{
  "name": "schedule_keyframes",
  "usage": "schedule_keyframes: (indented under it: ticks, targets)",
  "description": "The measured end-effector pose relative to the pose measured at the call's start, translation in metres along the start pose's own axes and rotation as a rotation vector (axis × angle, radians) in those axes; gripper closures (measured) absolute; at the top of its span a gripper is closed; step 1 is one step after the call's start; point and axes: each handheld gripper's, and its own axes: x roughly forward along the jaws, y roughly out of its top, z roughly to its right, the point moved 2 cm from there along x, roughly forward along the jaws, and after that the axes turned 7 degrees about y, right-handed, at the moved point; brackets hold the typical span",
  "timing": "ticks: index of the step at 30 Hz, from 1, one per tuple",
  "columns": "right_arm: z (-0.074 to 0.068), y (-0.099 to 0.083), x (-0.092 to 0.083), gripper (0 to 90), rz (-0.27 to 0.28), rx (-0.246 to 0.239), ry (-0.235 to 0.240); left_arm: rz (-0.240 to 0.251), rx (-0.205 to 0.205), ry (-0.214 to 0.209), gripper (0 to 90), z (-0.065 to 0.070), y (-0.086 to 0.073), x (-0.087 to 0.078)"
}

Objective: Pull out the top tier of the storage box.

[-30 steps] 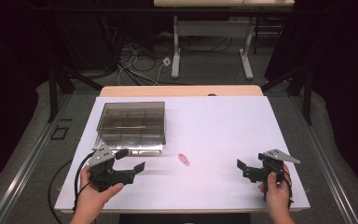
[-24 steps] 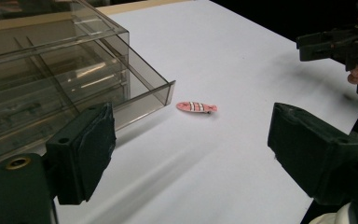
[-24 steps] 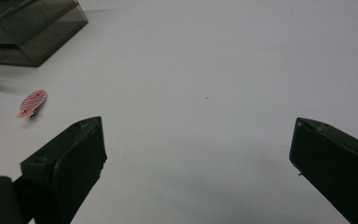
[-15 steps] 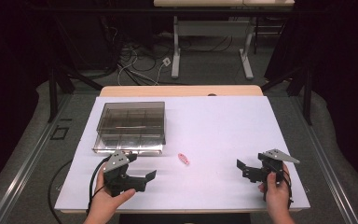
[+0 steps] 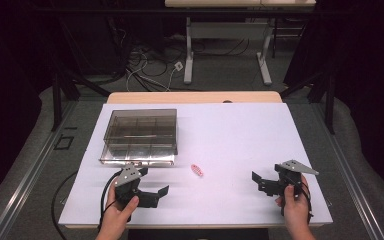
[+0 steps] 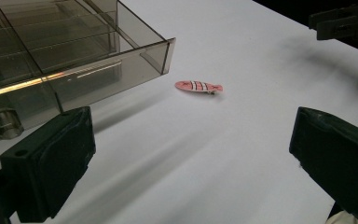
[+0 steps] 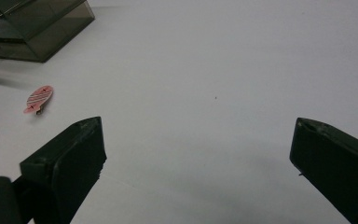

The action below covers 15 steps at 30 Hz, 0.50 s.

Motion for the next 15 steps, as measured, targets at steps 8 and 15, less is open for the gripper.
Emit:
schedule_keyframes:
  ticks: [8, 15]
  targets:
    - [-0.004, 0.002, 0.001, 2.2, -0.001, -0.018, 0.007, -0.005, 0.025, 0.024, 0.5, 0.002, -0.007, 0.005]
    - [-0.017, 0.003, 0.006, 1.1, -0.020, -0.101, 0.028, -0.008, 0.023, 0.006, 0.5, 0.003, -0.012, 0.012]
